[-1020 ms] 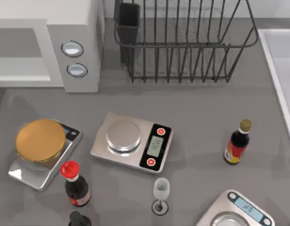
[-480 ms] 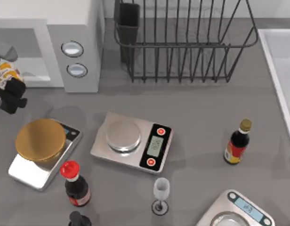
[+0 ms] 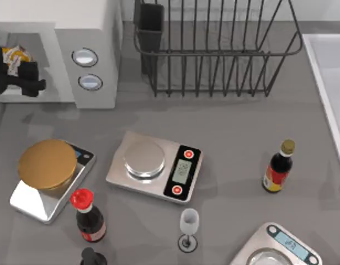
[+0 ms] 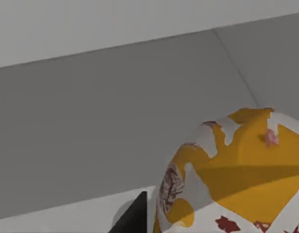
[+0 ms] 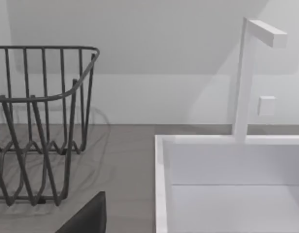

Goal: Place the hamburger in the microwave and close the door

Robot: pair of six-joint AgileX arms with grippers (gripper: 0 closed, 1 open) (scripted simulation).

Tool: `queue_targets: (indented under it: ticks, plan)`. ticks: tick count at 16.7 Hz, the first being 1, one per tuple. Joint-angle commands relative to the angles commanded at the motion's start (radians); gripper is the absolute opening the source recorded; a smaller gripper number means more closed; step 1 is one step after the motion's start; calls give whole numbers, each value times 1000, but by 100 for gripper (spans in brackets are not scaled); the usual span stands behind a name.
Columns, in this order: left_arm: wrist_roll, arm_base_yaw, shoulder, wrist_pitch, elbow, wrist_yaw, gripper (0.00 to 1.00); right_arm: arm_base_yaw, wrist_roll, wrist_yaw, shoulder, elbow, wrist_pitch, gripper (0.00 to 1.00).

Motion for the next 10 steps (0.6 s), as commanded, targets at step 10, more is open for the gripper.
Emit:
queue_targets:
  ticks: [10]
  plan:
    - [-138, 59, 208, 262, 47, -94, 0, 0, 0, 0, 0, 0, 0, 100]
